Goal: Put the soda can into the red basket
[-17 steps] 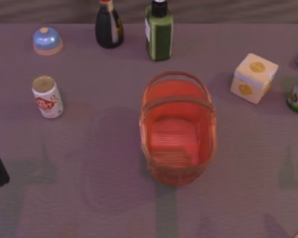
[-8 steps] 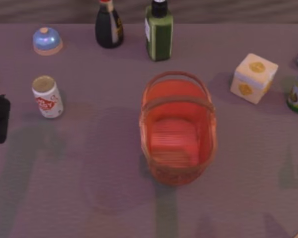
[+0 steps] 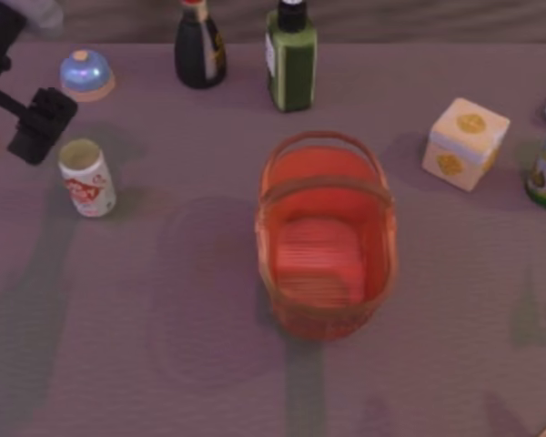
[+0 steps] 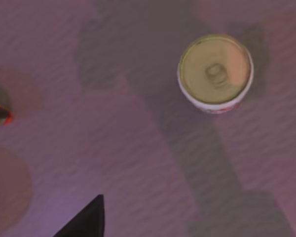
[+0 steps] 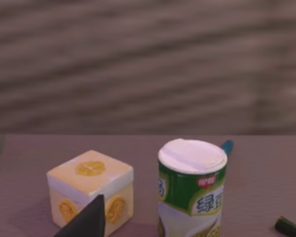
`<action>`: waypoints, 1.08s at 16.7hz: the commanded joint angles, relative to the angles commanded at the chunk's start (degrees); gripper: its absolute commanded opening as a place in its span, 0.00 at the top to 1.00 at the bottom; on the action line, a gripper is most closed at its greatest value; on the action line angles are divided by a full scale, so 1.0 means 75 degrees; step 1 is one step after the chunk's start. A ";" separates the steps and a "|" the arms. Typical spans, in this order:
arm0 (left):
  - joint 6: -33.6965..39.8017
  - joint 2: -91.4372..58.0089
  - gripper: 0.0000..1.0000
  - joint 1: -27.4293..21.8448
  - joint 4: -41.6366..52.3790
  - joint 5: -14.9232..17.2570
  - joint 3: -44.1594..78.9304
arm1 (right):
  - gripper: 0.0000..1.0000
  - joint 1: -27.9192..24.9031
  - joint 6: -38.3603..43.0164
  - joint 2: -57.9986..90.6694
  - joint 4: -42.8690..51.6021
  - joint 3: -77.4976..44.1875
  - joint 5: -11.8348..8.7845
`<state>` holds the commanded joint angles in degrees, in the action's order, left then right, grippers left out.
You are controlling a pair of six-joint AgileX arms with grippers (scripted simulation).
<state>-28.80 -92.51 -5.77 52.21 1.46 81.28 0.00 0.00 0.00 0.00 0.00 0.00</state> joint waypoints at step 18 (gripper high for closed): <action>-0.1529 -0.5593 0.00 -0.0135 0.2843 -0.0158 0.4902 | 0.00 0.0000 0.0000 0.0000 0.0000 0.0000 0.0000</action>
<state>-40.26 -134.45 -6.78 73.53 0.27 118.04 0.00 0.00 0.00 0.00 0.00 0.00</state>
